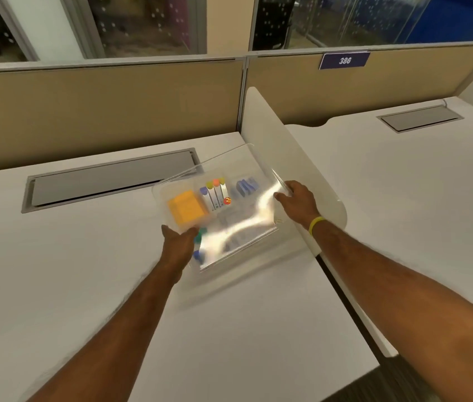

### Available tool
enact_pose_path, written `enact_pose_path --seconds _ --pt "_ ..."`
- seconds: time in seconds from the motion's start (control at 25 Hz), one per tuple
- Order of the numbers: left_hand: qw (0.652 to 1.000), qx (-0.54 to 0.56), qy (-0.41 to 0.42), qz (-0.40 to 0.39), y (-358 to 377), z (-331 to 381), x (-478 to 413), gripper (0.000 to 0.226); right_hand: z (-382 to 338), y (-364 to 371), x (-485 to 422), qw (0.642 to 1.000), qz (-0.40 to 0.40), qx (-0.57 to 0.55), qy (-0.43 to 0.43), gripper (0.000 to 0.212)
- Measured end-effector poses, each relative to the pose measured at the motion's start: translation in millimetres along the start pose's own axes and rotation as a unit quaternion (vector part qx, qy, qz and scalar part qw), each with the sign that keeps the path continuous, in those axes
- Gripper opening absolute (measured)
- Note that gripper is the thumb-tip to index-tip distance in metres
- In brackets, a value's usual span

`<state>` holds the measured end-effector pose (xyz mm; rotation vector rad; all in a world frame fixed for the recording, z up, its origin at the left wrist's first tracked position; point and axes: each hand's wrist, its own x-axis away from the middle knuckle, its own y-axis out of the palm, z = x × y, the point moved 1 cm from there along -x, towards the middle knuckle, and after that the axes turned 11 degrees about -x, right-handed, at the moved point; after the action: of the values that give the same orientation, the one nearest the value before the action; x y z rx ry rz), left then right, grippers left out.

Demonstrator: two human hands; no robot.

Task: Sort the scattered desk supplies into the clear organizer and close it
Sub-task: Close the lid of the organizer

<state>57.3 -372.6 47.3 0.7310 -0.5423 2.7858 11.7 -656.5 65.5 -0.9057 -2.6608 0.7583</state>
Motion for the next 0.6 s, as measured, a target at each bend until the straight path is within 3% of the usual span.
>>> enact_pose_path --seconds 0.2,0.6 --pt "0.999 -0.023 0.039 0.005 20.2 -1.2 -20.2 0.059 18.8 8.5 -22.3 0.995 -0.045 0.050 0.067 0.062" --pt "0.995 -0.064 0.056 0.043 30.0 -24.1 -44.6 0.073 39.4 26.6 -30.2 0.995 -0.045 0.055 0.064 0.052"
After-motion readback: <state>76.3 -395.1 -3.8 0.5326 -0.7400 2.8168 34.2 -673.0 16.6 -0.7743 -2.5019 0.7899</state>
